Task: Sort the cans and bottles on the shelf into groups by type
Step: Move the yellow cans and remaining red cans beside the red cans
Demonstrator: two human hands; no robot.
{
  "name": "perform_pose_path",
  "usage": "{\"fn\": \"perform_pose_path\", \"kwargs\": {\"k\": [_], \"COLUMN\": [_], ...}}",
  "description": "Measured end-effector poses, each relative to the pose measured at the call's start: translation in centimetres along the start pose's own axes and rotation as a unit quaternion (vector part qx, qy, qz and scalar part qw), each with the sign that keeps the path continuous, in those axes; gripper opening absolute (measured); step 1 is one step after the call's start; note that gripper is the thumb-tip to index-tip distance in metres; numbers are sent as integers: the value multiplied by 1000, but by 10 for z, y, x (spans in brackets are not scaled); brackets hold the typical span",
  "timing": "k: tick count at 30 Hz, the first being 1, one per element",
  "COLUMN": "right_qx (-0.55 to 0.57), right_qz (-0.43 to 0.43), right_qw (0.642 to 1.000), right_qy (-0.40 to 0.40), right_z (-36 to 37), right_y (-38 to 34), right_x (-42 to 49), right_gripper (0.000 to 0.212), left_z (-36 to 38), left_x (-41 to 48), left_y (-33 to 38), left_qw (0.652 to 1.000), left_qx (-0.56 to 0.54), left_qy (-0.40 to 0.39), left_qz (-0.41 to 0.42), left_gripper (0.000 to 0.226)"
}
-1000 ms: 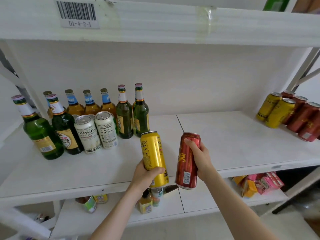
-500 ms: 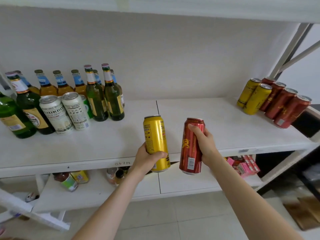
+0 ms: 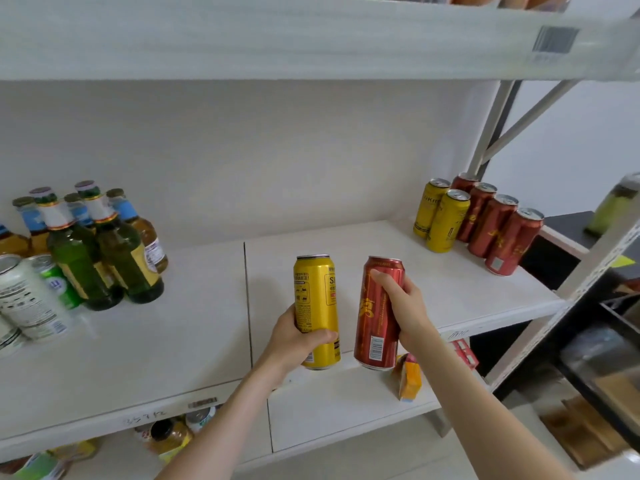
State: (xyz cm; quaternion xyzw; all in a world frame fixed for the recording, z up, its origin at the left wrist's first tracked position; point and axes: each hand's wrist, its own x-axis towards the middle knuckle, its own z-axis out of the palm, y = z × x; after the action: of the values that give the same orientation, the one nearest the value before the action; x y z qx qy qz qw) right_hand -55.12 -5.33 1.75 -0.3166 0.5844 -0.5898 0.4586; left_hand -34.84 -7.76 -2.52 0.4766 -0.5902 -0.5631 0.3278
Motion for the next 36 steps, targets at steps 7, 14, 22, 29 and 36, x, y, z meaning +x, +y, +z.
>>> {"fn": "perform_pose_path", "kwargs": {"k": [7,14,22,29,36], "right_qx": [12,2,-25,-29,-27], "right_qz": [-6,-16,-19,-47,-87], "right_qw": [1000,1000,999,998,996], "right_qy": [21,-5,-23,-10,-1], "right_z": [-70,-166,-275,-322,-341], "right_y": [-17,-38,-53,-56,-56], "right_x": [45,72,101,132,157], "right_gripper": [30,27,29,31,48], "left_z": [71,174,283,324,340], "left_x": [55,82,101,140,185], "left_y": [19,35,49,56,61], "left_qw": [999,1000,1000,999,996], "left_qx": [12,8,2,20,42], "left_qy": [-30,-23,-4,20,69], "left_qz": [15,19,5,16,22], "left_gripper": [61,70,72,70,77]}}
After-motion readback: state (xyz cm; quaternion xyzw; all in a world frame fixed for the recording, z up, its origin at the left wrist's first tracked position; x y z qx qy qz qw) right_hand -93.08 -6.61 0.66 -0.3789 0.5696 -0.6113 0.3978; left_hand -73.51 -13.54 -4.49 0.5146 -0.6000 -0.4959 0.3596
